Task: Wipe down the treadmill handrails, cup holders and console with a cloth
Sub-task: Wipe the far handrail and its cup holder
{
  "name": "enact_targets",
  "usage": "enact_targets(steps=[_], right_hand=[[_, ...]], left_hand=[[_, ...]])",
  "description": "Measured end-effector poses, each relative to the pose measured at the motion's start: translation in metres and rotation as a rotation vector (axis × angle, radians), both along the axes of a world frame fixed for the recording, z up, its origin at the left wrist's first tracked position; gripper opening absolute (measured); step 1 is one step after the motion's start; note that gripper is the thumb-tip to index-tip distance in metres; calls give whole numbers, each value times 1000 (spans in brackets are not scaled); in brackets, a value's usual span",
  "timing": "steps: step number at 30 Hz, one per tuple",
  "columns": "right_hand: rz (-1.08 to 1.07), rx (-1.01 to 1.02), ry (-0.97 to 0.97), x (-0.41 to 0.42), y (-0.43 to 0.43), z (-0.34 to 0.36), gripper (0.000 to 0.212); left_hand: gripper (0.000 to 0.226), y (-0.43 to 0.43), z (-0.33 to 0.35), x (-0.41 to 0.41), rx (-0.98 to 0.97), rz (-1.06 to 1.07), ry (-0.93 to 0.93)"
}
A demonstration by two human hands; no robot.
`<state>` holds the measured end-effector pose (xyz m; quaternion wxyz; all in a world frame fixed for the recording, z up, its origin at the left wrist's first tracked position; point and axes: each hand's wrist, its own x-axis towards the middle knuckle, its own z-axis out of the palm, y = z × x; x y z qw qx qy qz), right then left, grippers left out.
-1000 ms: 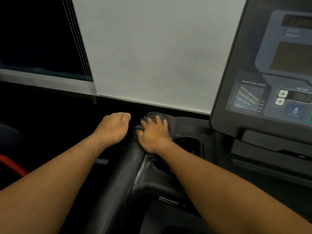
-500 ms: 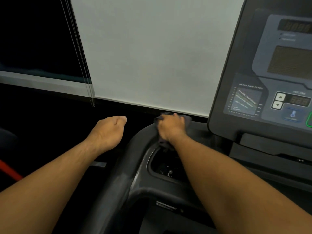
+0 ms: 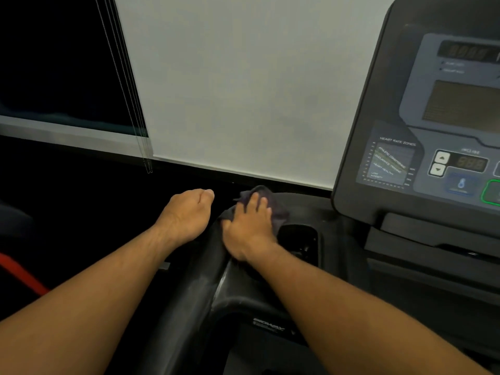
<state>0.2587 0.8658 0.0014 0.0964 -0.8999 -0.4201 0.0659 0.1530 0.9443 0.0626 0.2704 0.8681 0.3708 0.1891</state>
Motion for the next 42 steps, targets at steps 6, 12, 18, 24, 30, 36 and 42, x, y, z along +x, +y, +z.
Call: enact_targets(steps=[6,12,18,24,30,36,42], right_hand=[[470,72,-17,-48,-57,6,59],[661,-9,-201,-29,-86,-4,58],[325,15,-72,58,-61,18,54],[35,-38,-154,89,-113,16,33],[3,15,-163,74,-99,19,26],[438,205,-16,39,-65,19,14],[800,284,48,7,-67,7,12]], left_hand=[[48,-12,7,17,-11,-2,-1],[48,-24,3,33,-49,-35,2],[46,-29,-8,41,-51,-40,-12],[47,-26,-8,47,-41,-38,-19],[44,-24,-5,46,-44,-53,-66],[43,-10,-8,40,-31,-17,-73],[43,-5,-8,50,-25,-39,-80]])
